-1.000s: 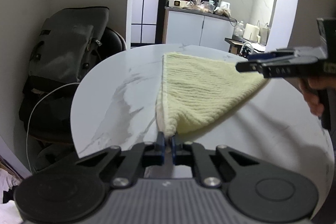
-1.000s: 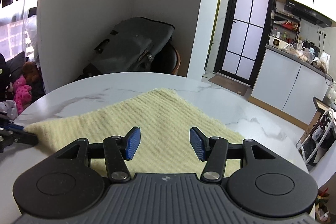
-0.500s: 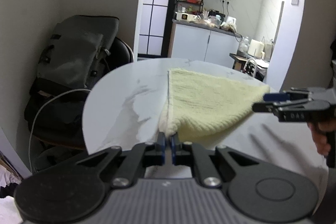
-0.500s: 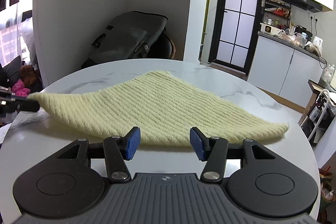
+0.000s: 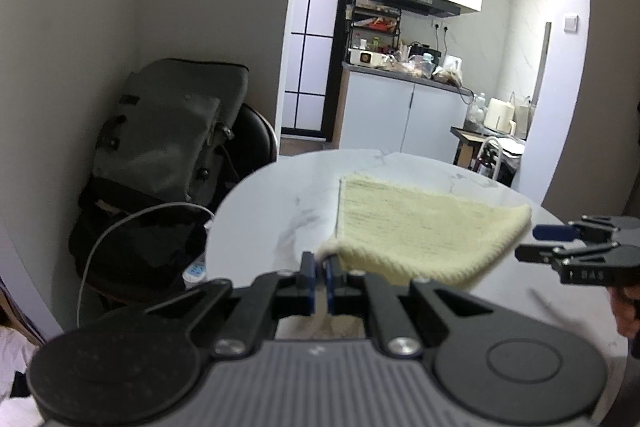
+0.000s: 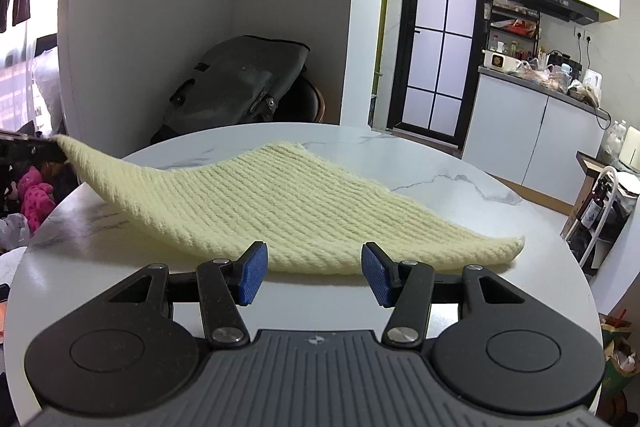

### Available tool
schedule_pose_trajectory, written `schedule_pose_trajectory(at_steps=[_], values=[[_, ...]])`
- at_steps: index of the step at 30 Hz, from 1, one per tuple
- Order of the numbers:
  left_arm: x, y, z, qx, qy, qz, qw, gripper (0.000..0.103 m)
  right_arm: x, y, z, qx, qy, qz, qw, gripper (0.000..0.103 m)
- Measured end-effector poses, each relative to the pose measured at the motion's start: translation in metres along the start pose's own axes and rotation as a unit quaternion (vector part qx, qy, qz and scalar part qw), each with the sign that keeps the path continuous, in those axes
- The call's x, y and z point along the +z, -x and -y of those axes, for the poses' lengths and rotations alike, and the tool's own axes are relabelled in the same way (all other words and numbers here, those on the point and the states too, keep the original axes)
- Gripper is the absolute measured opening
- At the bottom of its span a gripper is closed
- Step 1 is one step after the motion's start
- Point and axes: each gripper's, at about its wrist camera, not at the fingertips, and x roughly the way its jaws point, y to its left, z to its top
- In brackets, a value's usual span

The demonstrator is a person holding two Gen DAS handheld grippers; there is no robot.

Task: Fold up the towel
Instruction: 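Grasp the folded towel's tip with the left gripper while the right gripper withdraws, then lift the towel tip with the left gripper and carry it across the triangle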

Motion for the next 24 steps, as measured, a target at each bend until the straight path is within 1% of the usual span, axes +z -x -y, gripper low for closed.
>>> schedule_pose_trajectory(at_steps=[8, 16, 17, 18, 24], values=[[0.013, 0.002, 0.003, 0.004, -0.017, 0.002, 0.9998, 0.005, -0.002, -0.005, -0.005, -0.007, -0.008, -0.007, 1.0, 0.057], [0.035, 0.001, 0.01, 0.003, -0.039, 0.012, 0.9992, 0.005, -0.004, -0.011, -0.011, -0.013, -0.016, -0.013, 1.0, 0.057], [0.036, 0.001, 0.011, 0.003, -0.041, 0.013, 0.9991, 0.005, -0.003, -0.011, -0.01, -0.014, -0.017, -0.014, 1.0, 0.057], [0.041, 0.0, 0.014, 0.001, -0.048, 0.014, 0.9988, 0.005, 0.009, -0.008, -0.002, -0.013, -0.02, -0.015, 1.0, 0.057], [0.054, -0.008, 0.03, -0.013, -0.068, 0.018, 0.9974, 0.005, 0.005, -0.005, 0.006, -0.018, -0.027, -0.011, 0.999, 0.057]])
